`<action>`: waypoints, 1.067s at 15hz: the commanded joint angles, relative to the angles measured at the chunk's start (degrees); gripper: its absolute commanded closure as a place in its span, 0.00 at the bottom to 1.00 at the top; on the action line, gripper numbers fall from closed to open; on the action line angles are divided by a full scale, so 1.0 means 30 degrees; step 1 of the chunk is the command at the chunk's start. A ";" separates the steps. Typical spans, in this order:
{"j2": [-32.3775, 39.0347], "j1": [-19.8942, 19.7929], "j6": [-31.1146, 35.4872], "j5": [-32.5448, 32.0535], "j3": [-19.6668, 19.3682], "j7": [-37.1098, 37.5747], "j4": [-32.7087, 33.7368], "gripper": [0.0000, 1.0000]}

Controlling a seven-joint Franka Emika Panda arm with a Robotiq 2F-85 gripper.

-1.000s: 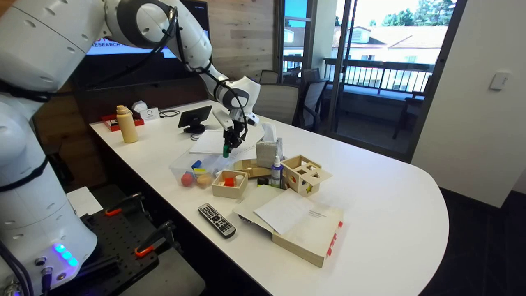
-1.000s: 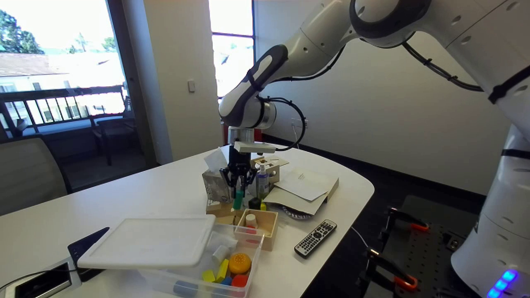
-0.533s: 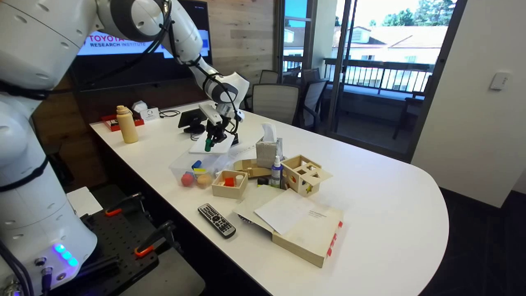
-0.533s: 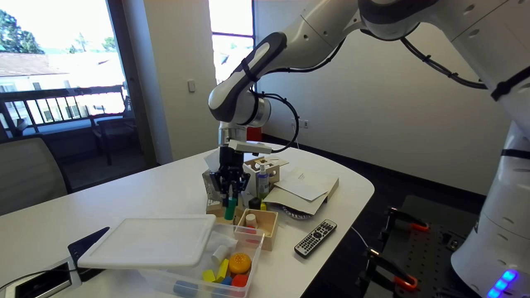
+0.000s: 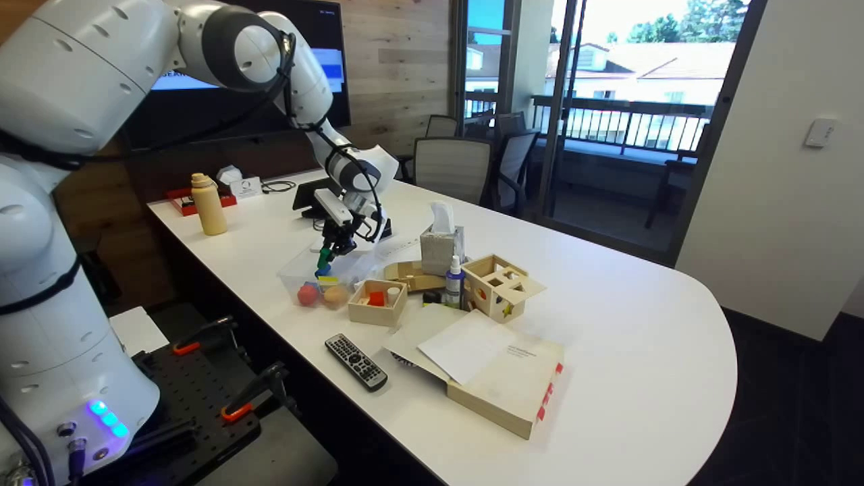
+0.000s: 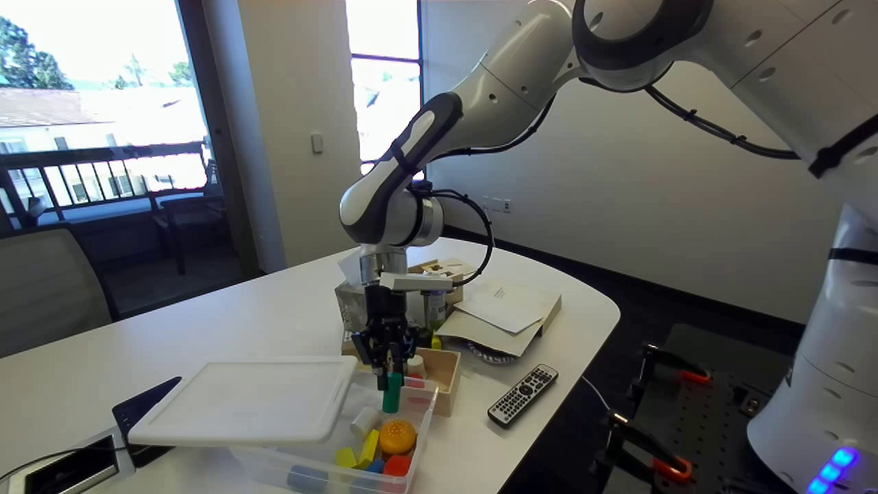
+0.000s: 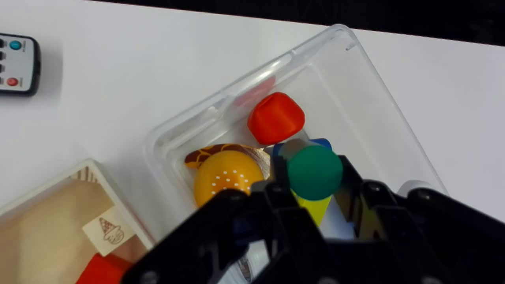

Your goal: Take three blocks out of the wooden box and put them in the clear box on the left.

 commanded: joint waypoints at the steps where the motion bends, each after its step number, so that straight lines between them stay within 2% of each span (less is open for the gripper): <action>1: 0.0732 0.0810 -0.0027 -0.0369 -0.0124 -0.0314 0.0968 0.92; 2: 0.0866 0.0997 -0.0062 -0.0516 -0.0159 -0.0240 0.1167 0.92; 3: 0.0885 0.1180 -0.0234 -0.0704 -0.0195 -0.0201 0.1315 0.42; 4: 0.0893 0.1304 -0.0329 -0.0845 -0.0218 -0.0170 0.1427 0.42; 9: 0.0244 0.1251 -0.0309 -0.0956 -0.0382 0.0102 0.1195 0.04; 11: -0.0058 0.1216 0.0192 -0.1024 -0.0847 0.0542 0.0950 0.00; 16: -0.0283 0.1122 0.1459 -0.1230 -0.2242 0.1432 0.0881 0.00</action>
